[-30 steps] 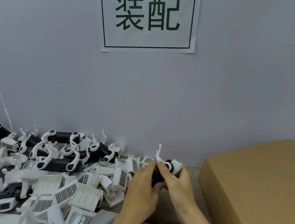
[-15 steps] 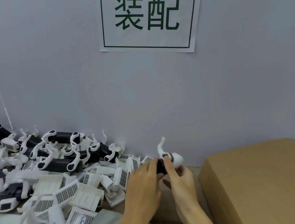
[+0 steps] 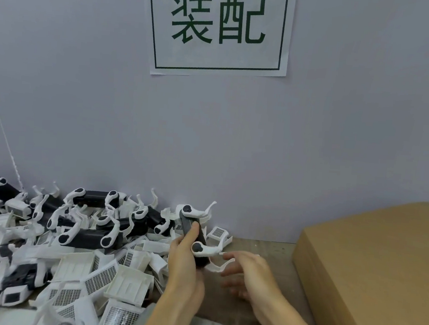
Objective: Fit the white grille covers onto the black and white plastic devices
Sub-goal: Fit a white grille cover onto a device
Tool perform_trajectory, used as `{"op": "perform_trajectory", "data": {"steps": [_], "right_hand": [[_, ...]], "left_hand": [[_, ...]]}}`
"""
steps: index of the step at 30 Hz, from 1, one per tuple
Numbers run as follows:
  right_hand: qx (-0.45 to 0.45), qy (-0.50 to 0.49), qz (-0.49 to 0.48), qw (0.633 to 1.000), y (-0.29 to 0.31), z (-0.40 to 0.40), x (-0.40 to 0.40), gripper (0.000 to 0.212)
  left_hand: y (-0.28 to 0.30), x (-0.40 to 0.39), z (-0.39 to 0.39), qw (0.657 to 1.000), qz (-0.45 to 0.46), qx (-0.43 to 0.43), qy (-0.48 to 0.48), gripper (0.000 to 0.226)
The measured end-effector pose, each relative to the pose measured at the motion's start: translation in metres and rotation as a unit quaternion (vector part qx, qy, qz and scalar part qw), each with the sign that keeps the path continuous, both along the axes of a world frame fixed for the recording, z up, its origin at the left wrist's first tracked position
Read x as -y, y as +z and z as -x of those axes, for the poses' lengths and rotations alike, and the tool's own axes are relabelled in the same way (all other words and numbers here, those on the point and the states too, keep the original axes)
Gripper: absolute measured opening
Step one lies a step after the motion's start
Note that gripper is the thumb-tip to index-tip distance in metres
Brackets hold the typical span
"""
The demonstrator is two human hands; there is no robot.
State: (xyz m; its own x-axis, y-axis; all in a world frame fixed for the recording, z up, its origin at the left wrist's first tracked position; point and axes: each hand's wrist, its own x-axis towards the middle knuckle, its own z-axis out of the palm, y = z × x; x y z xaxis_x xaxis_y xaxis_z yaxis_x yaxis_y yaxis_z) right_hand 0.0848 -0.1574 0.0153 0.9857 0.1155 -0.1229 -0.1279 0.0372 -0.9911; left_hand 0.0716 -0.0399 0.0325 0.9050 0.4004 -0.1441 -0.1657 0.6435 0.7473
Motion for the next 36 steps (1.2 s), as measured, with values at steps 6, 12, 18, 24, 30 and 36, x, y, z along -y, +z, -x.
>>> {"op": "perform_trajectory", "data": {"steps": [6, 12, 18, 24, 30, 36], "right_hand": [[0.003, 0.167, -0.136, 0.977, 0.010, 0.014, 0.005, 0.054], [0.031, 0.157, -0.066, 0.985, 0.005, 0.016, -0.003, 0.026], [0.028, 0.115, -0.065, 0.991, 0.000, 0.009, -0.002, 0.015], [0.045, 0.131, -0.063, 0.988, 0.001, 0.012, -0.006, 0.016], [0.070, 0.126, -0.074, 0.987, -0.001, 0.009, -0.006, 0.025], [0.077, 0.149, -0.065, 0.984, -0.003, 0.009, -0.005, 0.020]], "left_hand": [[-0.004, -0.003, 0.004, 0.998, 0.039, 0.007, -0.051, 0.042], [-0.010, 0.005, 0.003, 0.995, -0.050, -0.045, -0.072, 0.043], [-0.011, 0.015, 0.002, 0.986, -0.158, 0.009, -0.049, 0.018], [-0.011, 0.012, 0.001, 0.988, -0.146, 0.027, -0.046, 0.019], [-0.012, 0.014, 0.001, 0.990, -0.121, 0.047, -0.047, 0.019], [-0.010, 0.012, 0.003, 0.992, -0.109, 0.047, -0.046, 0.022]]}}
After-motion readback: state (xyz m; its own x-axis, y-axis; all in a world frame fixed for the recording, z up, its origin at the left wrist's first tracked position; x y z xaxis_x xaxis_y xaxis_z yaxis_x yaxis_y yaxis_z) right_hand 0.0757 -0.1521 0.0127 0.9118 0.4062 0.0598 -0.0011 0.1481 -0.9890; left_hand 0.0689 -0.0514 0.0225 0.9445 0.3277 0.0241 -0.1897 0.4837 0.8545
